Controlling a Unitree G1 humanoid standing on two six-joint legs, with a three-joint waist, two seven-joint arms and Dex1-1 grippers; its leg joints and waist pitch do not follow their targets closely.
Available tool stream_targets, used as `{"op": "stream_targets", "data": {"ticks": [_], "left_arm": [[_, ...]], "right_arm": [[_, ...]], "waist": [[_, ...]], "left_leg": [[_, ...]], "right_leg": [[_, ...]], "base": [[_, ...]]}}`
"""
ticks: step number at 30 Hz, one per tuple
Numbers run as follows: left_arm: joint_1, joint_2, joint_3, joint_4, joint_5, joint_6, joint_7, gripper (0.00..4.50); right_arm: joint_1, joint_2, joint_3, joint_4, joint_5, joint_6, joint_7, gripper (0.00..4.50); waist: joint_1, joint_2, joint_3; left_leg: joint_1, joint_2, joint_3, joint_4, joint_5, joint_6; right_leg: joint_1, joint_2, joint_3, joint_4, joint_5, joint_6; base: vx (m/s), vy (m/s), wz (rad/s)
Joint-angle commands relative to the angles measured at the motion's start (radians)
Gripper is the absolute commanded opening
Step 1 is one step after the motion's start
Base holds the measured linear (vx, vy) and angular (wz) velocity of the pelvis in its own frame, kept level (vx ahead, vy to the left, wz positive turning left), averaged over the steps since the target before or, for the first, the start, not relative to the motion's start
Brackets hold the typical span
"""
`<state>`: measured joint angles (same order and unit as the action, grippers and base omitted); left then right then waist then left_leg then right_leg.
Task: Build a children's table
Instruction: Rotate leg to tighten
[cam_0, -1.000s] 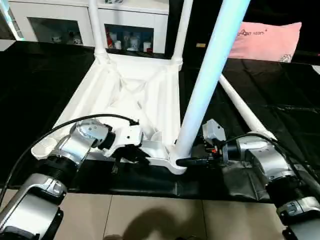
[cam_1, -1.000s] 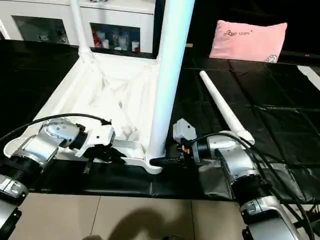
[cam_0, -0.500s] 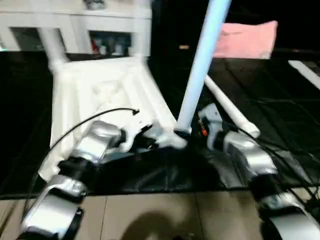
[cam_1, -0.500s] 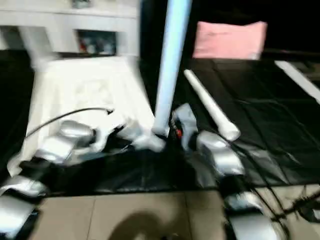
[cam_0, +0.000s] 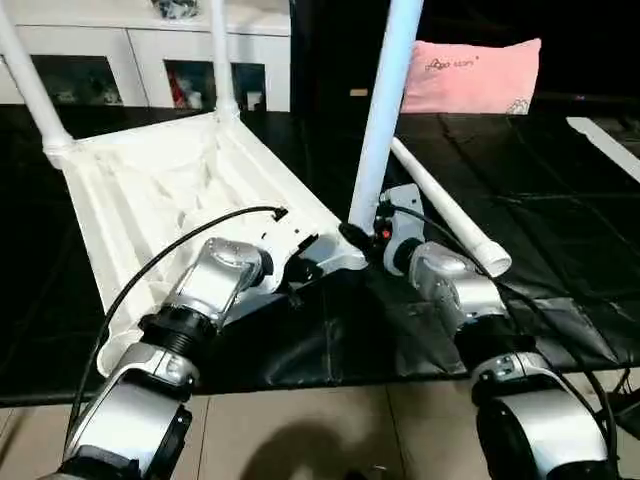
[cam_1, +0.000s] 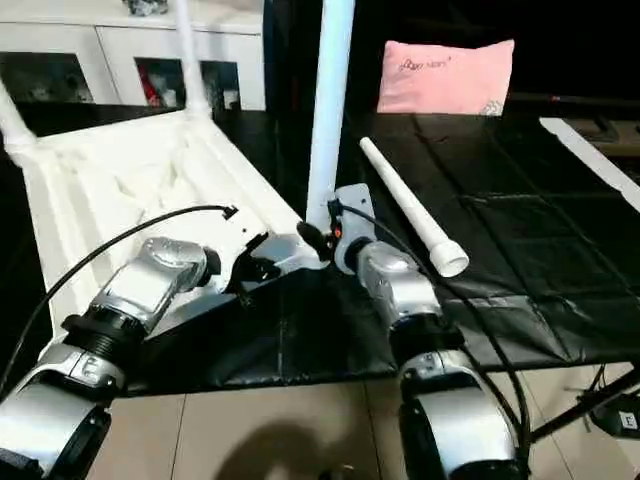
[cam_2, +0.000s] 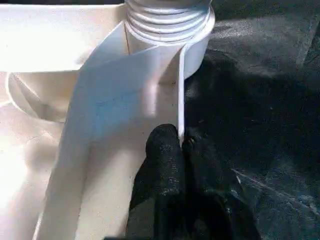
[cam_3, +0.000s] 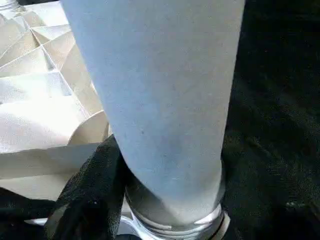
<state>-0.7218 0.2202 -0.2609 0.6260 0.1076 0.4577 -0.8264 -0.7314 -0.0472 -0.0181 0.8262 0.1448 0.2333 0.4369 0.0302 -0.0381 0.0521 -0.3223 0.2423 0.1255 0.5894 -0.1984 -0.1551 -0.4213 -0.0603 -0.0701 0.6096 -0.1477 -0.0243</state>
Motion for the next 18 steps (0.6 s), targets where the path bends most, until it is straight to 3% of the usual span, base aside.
{"op": "stream_targets", "data": {"ticks": [1,6,11,14,18], "left_arm": [[-0.047,-0.02,-0.024,-0.027,0.011,-0.024,0.024,0.0],[-0.042,-0.008,-0.02,-0.03,0.015,-0.023,0.02,0.0],[-0.035,0.008,-0.022,-0.03,0.017,-0.031,0.009,0.0],[-0.035,0.015,-0.022,-0.024,0.018,-0.043,0.004,0.0],[-0.027,0.043,-0.032,-0.007,0.019,-0.111,-0.032,0.0]], "right_arm": [[0.018,0.068,0.055,0.069,-0.007,0.048,0.029,3.19],[0.021,0.058,0.032,0.081,-0.011,0.039,0.028,3.57],[0.037,0.036,0.017,0.057,0.001,0.035,0.039,4.02],[0.056,0.018,0.01,0.023,0.012,0.035,0.06,4.31],[0.145,-0.055,0.027,-0.111,0.023,0.025,0.162,4.47]], "waist": [[0.005,0.015,-0.061],[0.004,0.015,-0.057],[0.004,0.015,-0.057],[0.009,0.012,-0.061],[0.018,0.011,-0.066]], "left_leg": [[-0.019,-0.039,0.036,-0.069,-0.282,0.033],[-0.017,-0.04,0.034,-0.07,-0.312,0.03],[-0.016,-0.04,0.033,-0.071,-0.316,0.033],[-0.021,-0.037,0.034,-0.073,-0.28,0.034],[-0.026,-0.034,0.038,-0.072,-0.227,0.048]], "right_leg": [[0.058,-0.043,0.024,-0.095,-0.439,-0.143],[0.053,-0.043,0.02,-0.104,-0.51,-0.114],[0.05,-0.043,0.02,-0.107,-0.519,-0.105],[0.055,-0.044,0.024,-0.099,-0.462,-0.124],[0.061,-0.043,0.03,-0.09,-0.363,-0.149]], "base": [[0.0,0.0,0.0],[0.0,0.0,0.0],[0.0,0.0,0.0],[0.0,0.0,0.0],[0.0,0.0,0.0]]}}
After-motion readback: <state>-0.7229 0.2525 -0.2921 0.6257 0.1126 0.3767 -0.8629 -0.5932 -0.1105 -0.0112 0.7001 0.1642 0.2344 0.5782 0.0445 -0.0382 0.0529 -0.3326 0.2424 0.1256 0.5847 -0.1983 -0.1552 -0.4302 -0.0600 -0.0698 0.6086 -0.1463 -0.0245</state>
